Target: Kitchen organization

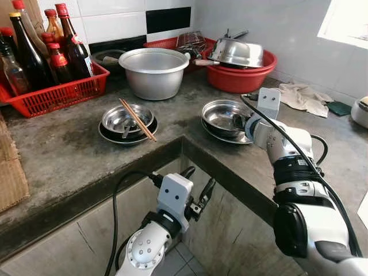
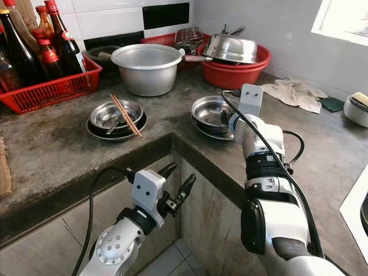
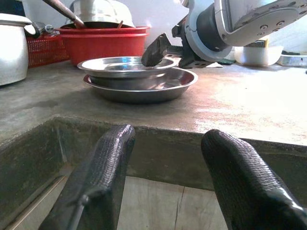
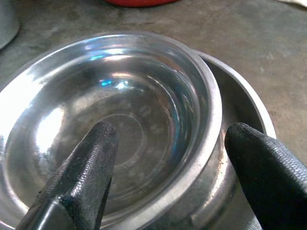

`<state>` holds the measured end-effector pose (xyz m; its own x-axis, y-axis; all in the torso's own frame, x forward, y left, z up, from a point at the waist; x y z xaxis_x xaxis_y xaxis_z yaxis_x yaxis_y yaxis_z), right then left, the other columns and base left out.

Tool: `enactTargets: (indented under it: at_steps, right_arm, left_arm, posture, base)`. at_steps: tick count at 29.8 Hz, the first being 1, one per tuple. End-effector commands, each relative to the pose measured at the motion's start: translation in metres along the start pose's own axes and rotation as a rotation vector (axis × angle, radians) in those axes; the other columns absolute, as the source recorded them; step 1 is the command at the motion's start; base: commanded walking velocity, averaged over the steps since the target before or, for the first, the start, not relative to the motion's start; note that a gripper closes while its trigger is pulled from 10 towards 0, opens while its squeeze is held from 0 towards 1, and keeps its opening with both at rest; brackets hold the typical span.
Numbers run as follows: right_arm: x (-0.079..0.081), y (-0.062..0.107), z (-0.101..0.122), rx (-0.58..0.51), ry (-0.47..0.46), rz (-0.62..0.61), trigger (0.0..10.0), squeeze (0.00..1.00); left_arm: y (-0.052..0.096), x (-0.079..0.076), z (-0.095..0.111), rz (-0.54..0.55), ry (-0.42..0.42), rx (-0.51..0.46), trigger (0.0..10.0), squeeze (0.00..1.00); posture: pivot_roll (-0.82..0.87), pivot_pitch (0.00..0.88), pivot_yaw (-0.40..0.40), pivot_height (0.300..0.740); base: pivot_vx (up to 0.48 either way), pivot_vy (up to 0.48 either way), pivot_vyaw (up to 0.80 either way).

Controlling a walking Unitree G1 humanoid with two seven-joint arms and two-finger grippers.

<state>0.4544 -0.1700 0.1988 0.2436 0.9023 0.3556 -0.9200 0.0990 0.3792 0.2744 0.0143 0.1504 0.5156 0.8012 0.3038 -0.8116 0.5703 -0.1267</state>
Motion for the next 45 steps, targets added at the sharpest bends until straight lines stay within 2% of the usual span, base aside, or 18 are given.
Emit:
enactTargets:
  at_steps: [1, 7, 10, 21, 22, 24, 25, 26, 31, 38, 40, 42, 43, 44, 45]
  right_arm:
    - [0.001, 0.001, 0.013, -0.024, -0.013, -0.009, 10.0, 0.00]
    - [0.003, -0.001, 0.003, 0.033, -0.048, 0.005, 10.0, 0.00]
    - [0.004, -0.003, -0.011, 0.107, -0.103, 0.006, 10.0, 0.00]
    - [0.011, -0.006, -0.015, 0.162, -0.189, 0.033, 10.0, 0.00]
    - [0.011, -0.007, -0.015, 0.172, -0.214, 0.031, 2.6, 0.00]
    - [0.011, -0.007, -0.016, 0.178, -0.231, 0.029, 2.6, 0.00]
    - [0.011, -0.007, -0.016, 0.183, -0.241, 0.028, 1.9, 0.00]
    - [0.011, -0.007, -0.018, 0.195, -0.262, 0.027, 0.0, 0.00]
    - [0.008, -0.008, -0.028, 0.235, -0.346, 0.009, 0.0, 0.00]
    - [0.008, -0.008, -0.030, 0.246, -0.363, 0.006, 0.0, 0.00]
    - [0.009, -0.009, -0.026, 0.231, -0.461, 0.020, 0.0, 0.00]
    - [0.009, -0.009, -0.026, 0.231, -0.461, 0.020, 0.0, 0.00]
    - [0.011, -0.009, -0.014, 0.174, -0.565, 0.054, 0.0, 0.00]
    - [0.011, -0.009, -0.014, 0.174, -0.565, 0.054, 0.0, 0.00]
    - [0.012, -0.008, -0.003, 0.118, -0.596, 0.082, 0.0, 0.00]
  left_arm:
    - [0.000, 0.000, 0.004, 0.005, -0.012, -0.015, 10.0, 0.00]
    - [0.000, 0.000, 0.003, 0.004, -0.011, -0.016, 10.0, 0.00]
    - [-0.001, 0.000, 0.004, 0.006, -0.011, -0.017, 10.0, 0.00]
    - [-0.001, 0.001, 0.006, 0.017, -0.009, -0.020, 10.0, 0.00]
    - [-0.001, 0.002, 0.006, 0.020, -0.010, -0.019, 10.0, 0.00]
    - [-0.001, 0.002, 0.006, 0.021, -0.010, -0.019, 10.0, 0.00]
    - [-0.001, 0.002, 0.006, 0.022, -0.010, -0.019, 10.0, 0.00]
    - [-0.001, 0.003, 0.006, 0.023, -0.011, -0.018, 10.0, 0.00]
    - [-0.002, 0.005, 0.006, 0.032, -0.016, -0.018, 10.0, 0.00]
    - [-0.002, 0.005, 0.006, 0.033, -0.018, -0.018, 10.0, 0.00]
    - [-0.003, 0.007, 0.006, 0.037, -0.022, -0.019, 10.0, 0.00]
    - [-0.003, 0.007, 0.006, 0.037, -0.022, -0.019, 10.0, 0.00]
    - [-0.003, 0.009, 0.006, 0.042, -0.026, -0.019, 10.0, 0.00]
    - [-0.003, 0.009, 0.006, 0.042, -0.026, -0.019, 10.0, 0.00]
    - [-0.004, 0.009, 0.006, 0.044, -0.027, -0.019, 10.0, 0.00]
  posture:
    - [0.01, 0.000, -0.075, 0.740]
    - [0.01, 0.000, -0.078, 0.740]
    - [0.01, 0.000, -0.078, 0.740]
    - [0.01, 0.003, -0.082, 0.740]
    - [0.01, 0.005, -0.083, 0.740]
    - [0.01, 0.005, -0.083, 0.740]
    - [0.01, 0.005, -0.083, 0.740]
    - [0.01, 0.007, -0.083, 0.740]
    - [0.01, 0.008, -0.083, 0.740]
    - [0.01, 0.010, -0.081, 0.740]
    - [0.02, 0.005, -0.078, 0.740]
    - [0.02, 0.005, -0.078, 0.740]
    - [0.02, 0.004, -0.074, 0.740]
    - [0.02, 0.004, -0.074, 0.740]
    - [0.02, 0.001, -0.074, 0.740]
  base:
    - [0.000, 0.000, 0.00]
    - [0.000, 0.000, 0.00]
    - [0.000, 0.000, 0.00]
    - [0.000, 0.000, 0.00]
    - [0.000, 0.000, 0.00]
    - [0.000, 0.000, 0.00]
    - [0.000, 0.000, 0.00]
    - [0.000, 0.000, 0.00]
    - [0.000, 0.000, 0.00]
    - [0.000, 0.000, 0.00]
    - [0.000, 0.000, 0.00]
    - [0.000, 0.000, 0.00]
    - [0.000, 0.000, 0.00]
    - [0.000, 0.000, 0.00]
    - [0.000, 0.000, 0.00]
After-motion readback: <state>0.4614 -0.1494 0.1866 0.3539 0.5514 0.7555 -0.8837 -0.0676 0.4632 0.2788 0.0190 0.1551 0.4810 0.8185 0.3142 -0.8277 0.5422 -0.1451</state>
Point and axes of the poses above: a point about 5 cm out from each wrist's last joint towards the gripper, its own y axis pointing back from the gripper into the wrist, its own z axis along the axis of the wrist's last joint, x = y × z, the point moved 6 cm from there along -y, pointing out of the wrist towards the gripper, and after that the axes turned 13 degrees about -y, right-handed, at the moved point
